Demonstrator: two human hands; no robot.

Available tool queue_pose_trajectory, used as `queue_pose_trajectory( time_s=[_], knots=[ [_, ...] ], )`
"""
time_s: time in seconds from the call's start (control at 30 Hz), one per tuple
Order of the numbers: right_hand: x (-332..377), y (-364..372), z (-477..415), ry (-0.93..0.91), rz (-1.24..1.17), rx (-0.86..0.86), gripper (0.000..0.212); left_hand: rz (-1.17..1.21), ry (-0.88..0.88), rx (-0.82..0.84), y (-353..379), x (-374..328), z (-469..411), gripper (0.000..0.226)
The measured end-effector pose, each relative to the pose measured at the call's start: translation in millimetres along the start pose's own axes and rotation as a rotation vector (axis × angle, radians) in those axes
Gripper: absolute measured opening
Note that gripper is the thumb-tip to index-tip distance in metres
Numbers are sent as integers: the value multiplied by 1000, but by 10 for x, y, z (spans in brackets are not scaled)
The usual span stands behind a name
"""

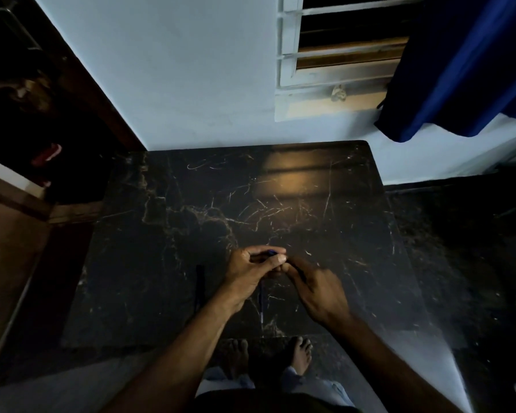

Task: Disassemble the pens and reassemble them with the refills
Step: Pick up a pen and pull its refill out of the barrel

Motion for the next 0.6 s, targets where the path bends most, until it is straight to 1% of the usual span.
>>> queue_pose_trajectory(
  time_s=[0.07, 0.13, 0.2, 0.23, 0.27, 0.33, 0.4, 0.43, 0.5, 0.6],
  knots=[
    [-27, 37, -39, 41, -16, 12, 36, 22, 1, -8, -56, 25, -36, 19],
    [-77, 65, -79, 94, -35, 18, 31, 79, -20, -11, -131, 58, -119, 19],
    [-174, 89, -52, 163, -47, 42, 34, 127, -45, -74, -297, 113, -258, 19],
    [-227, 100, -6, 192, -52, 62, 38, 105, -57, -109, -383, 137, -336, 19],
    [-283, 106, 52, 212, -63, 78, 39, 28, -69, -135, -457, 161, -415, 21],
    [-380, 88, 183, 237, -95, 86, 35, -283, -66, -155, -548, 219, -579, 23],
    [-435, 59, 303, 254, -101, 75, 37, -592, -15, -165, -570, 252, -711, 24],
    [-449, 58, 359, 263, -99, 76, 37, -701, 24, -179, -571, 249, -756, 23],
    [-457, 77, 468, 286, -113, 94, 34, -851, 106, -186, -551, 228, -814, 20],
    [-444, 107, 606, 307, -137, 103, 29, -1090, 193, -142, -535, 257, -864, 23]
  ],
)
Point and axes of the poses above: each hand's wrist, its own z-axis away from the middle knuckle, its own y-axis out of the palm, x = y × z, the point moved 9 cm from there along -z, towards the middle knuckle, and after that the axes turned 3 degrees about -y, right-handed, at the moved point
